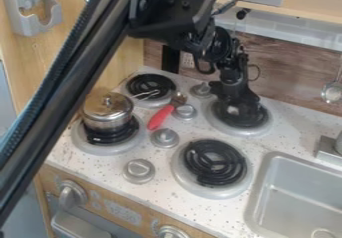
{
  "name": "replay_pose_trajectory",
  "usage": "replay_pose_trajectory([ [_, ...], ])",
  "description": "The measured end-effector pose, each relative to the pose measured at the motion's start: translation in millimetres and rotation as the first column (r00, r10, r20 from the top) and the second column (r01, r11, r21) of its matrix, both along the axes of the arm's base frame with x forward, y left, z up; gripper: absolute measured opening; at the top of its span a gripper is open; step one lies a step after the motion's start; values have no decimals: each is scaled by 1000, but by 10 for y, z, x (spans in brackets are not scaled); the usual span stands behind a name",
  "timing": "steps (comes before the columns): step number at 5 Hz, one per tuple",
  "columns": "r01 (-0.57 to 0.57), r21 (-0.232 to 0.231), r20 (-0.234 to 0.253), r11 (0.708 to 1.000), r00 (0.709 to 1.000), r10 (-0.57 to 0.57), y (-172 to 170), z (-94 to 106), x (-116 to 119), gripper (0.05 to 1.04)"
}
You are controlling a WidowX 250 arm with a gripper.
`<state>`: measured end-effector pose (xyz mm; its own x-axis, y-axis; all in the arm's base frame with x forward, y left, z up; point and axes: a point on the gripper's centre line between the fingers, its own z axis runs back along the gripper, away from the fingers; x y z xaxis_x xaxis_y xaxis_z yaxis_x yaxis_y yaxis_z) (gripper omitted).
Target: Move the sushi to the top right burner
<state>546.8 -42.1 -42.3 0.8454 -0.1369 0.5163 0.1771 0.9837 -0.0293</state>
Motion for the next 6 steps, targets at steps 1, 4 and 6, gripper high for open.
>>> replay_pose_trajectory([
  [1, 1, 9, -9, 1000, 1000, -1, 5, -16, -17, 897],
  [4, -9, 13, -6, 1000, 1000, 9, 102, 420, -503, 1000],
  [6, -41, 78, -159, 996, 986, 53, 646, 586, -1150, 1000],
])
